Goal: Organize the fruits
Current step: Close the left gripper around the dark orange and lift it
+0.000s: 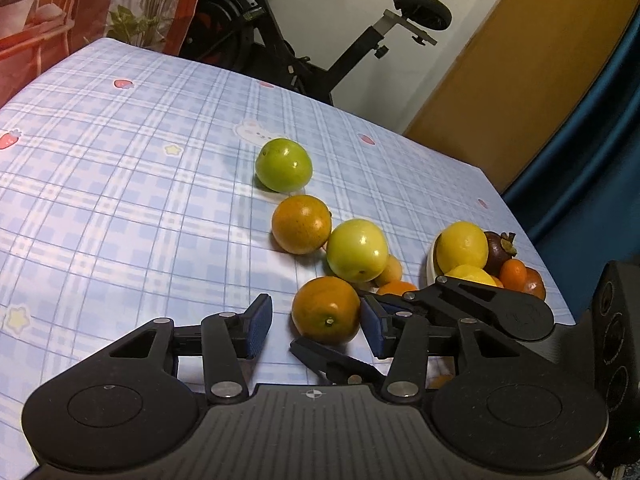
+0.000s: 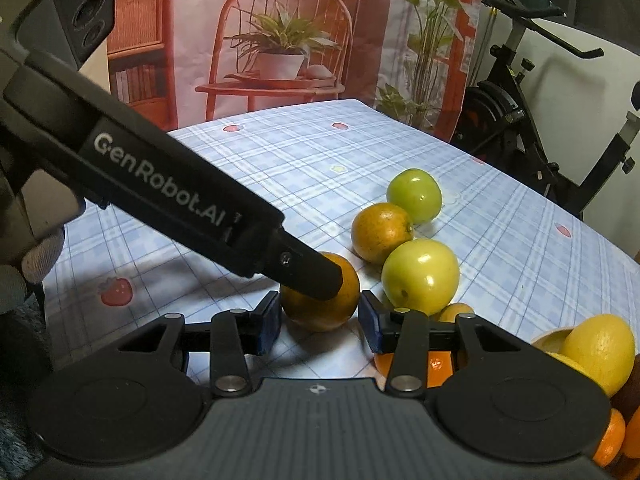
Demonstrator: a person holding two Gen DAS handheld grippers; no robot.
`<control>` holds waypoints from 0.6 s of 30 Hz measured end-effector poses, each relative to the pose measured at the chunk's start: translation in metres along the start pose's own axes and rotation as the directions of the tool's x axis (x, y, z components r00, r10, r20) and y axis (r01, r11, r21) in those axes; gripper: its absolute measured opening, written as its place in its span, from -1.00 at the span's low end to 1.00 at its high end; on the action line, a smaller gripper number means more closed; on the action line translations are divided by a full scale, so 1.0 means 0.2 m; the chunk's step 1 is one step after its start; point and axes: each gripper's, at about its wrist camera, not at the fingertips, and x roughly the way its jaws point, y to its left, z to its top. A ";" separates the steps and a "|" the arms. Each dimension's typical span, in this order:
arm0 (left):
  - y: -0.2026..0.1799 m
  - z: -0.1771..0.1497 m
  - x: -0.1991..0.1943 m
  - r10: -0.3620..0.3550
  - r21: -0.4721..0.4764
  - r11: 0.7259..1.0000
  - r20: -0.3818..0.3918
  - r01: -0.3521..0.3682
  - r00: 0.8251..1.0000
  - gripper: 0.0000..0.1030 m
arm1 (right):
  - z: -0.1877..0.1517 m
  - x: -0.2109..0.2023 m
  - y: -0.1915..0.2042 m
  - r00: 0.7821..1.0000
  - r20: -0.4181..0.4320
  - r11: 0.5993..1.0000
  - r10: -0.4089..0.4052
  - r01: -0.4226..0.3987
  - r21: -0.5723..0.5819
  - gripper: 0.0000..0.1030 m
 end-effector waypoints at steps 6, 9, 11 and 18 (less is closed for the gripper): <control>0.00 -0.01 0.01 -0.006 -0.003 1.000 -0.007 0.006 1.000 -0.01 | 0.00 -0.01 0.02 1.000 0.002 1.000 -0.006 0.006 0.004 -0.13; -0.01 -0.02 0.01 -0.007 -0.001 1.000 -0.010 0.007 1.000 -0.01 | -0.01 -0.01 0.03 1.000 0.003 1.000 -0.010 0.010 -0.006 -0.13; -0.01 -0.02 0.01 -0.009 0.000 1.000 -0.011 0.009 1.000 -0.02 | -0.01 -0.01 0.03 1.000 0.003 1.000 -0.009 0.010 -0.008 -0.13; -0.01 -0.02 0.03 -0.027 -0.005 1.000 -0.018 0.027 0.999 -0.15 | -0.01 -0.02 0.04 1.000 0.003 1.000 -0.007 0.007 -0.016 -0.13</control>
